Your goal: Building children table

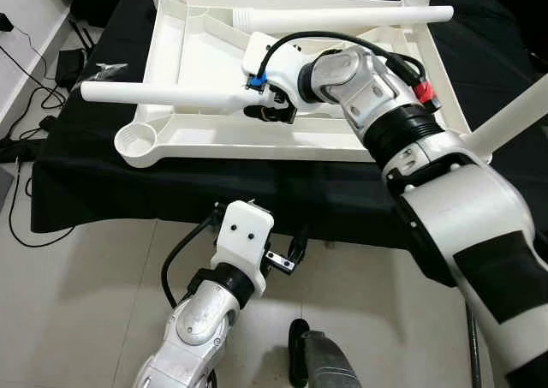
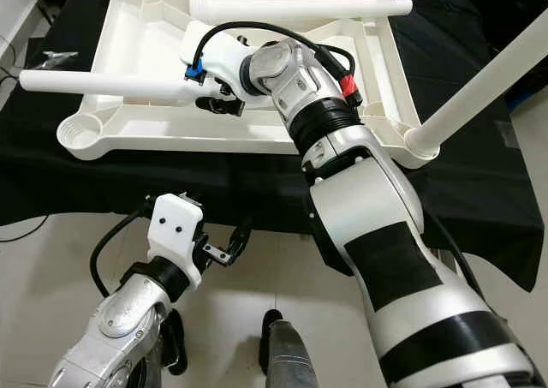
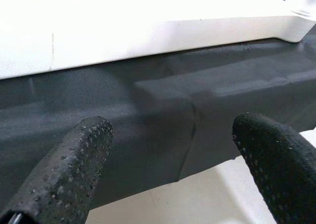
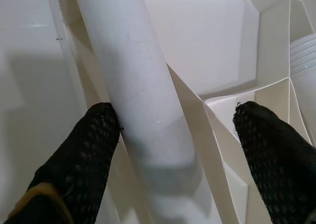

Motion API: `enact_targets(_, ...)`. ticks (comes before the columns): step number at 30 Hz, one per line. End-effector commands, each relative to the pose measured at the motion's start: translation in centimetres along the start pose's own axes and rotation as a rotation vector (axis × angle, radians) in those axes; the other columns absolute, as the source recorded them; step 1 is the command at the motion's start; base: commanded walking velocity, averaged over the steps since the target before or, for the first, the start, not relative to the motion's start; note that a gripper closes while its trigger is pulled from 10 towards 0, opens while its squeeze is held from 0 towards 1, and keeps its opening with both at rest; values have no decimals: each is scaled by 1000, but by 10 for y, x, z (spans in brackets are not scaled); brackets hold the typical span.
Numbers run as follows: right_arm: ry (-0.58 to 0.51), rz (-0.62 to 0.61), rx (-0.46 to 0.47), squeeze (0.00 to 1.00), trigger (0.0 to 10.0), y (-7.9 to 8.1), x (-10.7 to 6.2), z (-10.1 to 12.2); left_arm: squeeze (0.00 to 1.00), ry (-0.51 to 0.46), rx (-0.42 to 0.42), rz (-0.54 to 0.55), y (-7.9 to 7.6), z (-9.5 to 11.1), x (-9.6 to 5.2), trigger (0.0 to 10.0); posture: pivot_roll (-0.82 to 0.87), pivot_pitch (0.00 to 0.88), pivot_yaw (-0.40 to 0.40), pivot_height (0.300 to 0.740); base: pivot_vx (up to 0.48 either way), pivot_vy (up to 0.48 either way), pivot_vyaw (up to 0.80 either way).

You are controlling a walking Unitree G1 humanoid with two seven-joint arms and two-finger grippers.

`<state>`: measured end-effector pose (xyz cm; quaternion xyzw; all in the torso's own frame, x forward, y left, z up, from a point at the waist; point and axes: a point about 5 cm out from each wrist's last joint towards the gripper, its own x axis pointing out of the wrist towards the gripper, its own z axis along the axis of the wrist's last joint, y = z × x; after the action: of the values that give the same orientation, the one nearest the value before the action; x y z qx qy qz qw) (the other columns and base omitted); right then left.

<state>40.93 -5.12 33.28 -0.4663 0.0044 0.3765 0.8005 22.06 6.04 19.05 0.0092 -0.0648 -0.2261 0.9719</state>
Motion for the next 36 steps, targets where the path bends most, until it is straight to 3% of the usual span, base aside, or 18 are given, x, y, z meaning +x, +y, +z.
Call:
enact_targets(1,46,80,-27,0,10000,16,8,-10,0,21,-5,2,-3,-3,-4,10000,30,345,-154,740,0,0,0)
enact_targets(8,80,67,-88,0,10000,24,15,-12,0,22,-15,3,-6,-2,-6,10000,24,350,-163,740,0,0,0)
enact_targets(15,87,83,-39,0,10000,31,20,-11,0,20,-19,5,-8,-1,-7,10000,21,356,-169,740,0,0,0)
enact_targets(22,82,85,30,0,10000,26,17,-7,0,18,-31,15,-10,2,-11,10000,17,366,-185,740,0,0,0)
enact_targets(28,84,26,28,0,10000,18,15,-4,0,21,-44,24,-14,6,-16,10000,19,397,-205,740,0,0,0)
enact_targets(36,79,32,6,0,10000,20,17,-1,0,36,-57,37,-16,6,-21,10000,13,426,-221,740,0,0,0)
